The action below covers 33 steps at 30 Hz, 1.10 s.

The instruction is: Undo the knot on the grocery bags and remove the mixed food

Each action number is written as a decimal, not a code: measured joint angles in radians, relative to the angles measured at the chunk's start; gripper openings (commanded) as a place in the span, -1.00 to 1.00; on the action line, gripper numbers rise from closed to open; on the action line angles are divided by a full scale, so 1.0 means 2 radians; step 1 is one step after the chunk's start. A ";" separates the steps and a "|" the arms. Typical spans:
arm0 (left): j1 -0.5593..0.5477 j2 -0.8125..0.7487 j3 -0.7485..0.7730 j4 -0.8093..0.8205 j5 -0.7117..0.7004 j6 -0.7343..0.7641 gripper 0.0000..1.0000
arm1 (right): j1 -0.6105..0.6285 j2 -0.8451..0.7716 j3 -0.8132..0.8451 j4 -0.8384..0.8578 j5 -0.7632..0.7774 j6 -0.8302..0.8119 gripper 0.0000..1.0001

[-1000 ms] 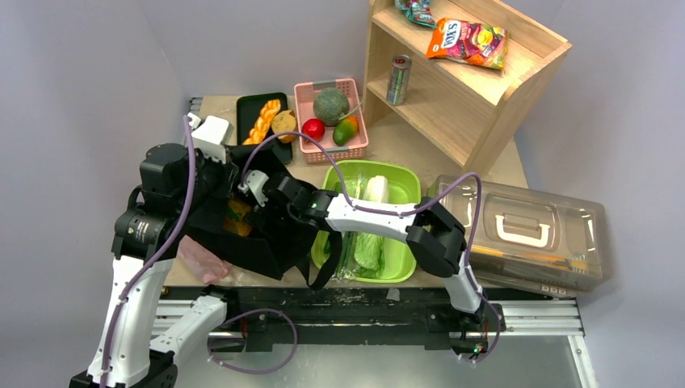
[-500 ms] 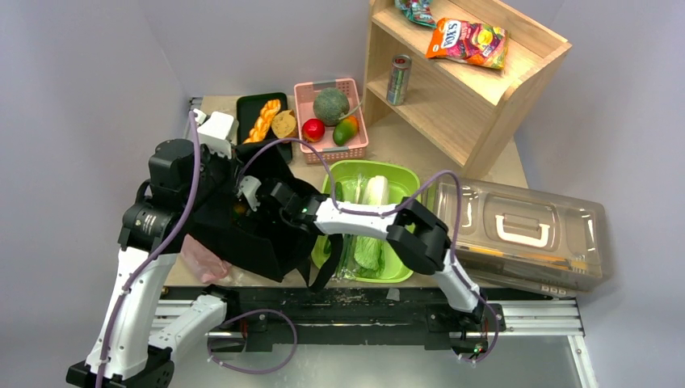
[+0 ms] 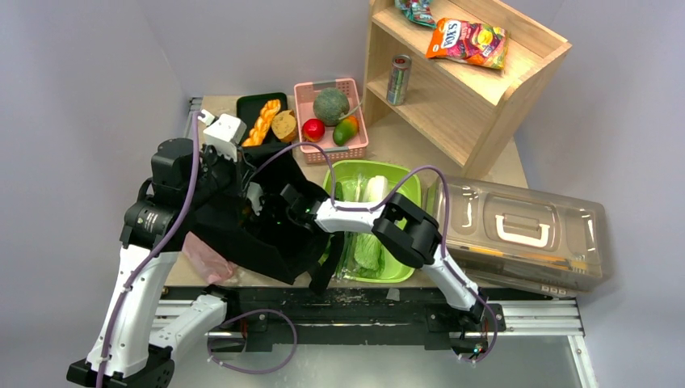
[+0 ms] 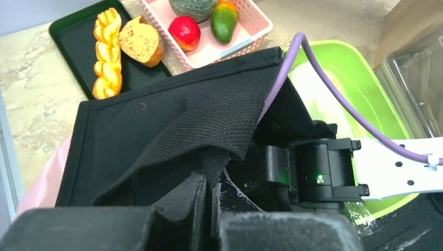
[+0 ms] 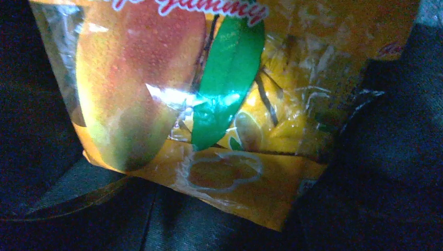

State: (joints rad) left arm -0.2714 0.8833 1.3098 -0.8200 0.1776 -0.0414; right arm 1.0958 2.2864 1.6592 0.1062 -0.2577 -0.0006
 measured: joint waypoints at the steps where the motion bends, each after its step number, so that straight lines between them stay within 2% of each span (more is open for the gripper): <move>1: 0.000 -0.001 -0.001 0.000 0.004 0.000 -1.00 | -0.001 0.000 0.000 0.002 -0.012 0.000 0.98; 7: 0.001 -0.005 -0.011 -0.007 0.014 0.001 -1.00 | -0.002 0.041 0.052 -0.002 -0.042 0.005 0.96; 9: 0.001 -0.006 -0.014 -0.010 0.014 0.002 -1.00 | -0.002 0.055 0.068 -0.003 -0.043 0.005 0.84; 11: 0.001 -0.006 -0.015 -0.010 0.014 0.004 -1.00 | -0.002 0.062 0.077 -0.006 -0.047 0.004 0.64; 13: 0.001 -0.006 -0.016 -0.011 0.013 0.006 -1.00 | -0.004 0.067 0.085 -0.010 -0.056 0.004 0.29; 15: 0.001 -0.006 -0.016 -0.011 0.009 0.010 -1.00 | -0.008 0.070 0.090 -0.015 -0.073 0.004 -0.16; 18: 0.002 -0.011 -0.024 -0.005 0.004 0.014 -1.00 | -0.014 0.071 0.091 -0.020 -0.104 0.004 -1.00; 23: 0.037 -0.013 -0.028 0.004 0.015 0.010 -1.00 | -0.015 0.050 0.068 -0.027 -0.139 0.010 -1.00; 26: 0.054 -0.012 -0.028 0.009 0.016 0.007 -1.00 | -0.016 0.014 0.027 -0.031 -0.144 0.010 -1.00; 33: 0.057 -0.011 -0.034 0.023 -0.010 0.014 -1.00 | -0.019 -0.077 -0.038 -0.033 -0.129 0.015 -1.00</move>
State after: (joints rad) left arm -0.1570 0.8608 1.2411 -0.7742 0.1585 -0.0143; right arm 1.0576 2.1315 1.5826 0.0399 -0.5152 0.0288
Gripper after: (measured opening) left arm 0.009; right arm 0.055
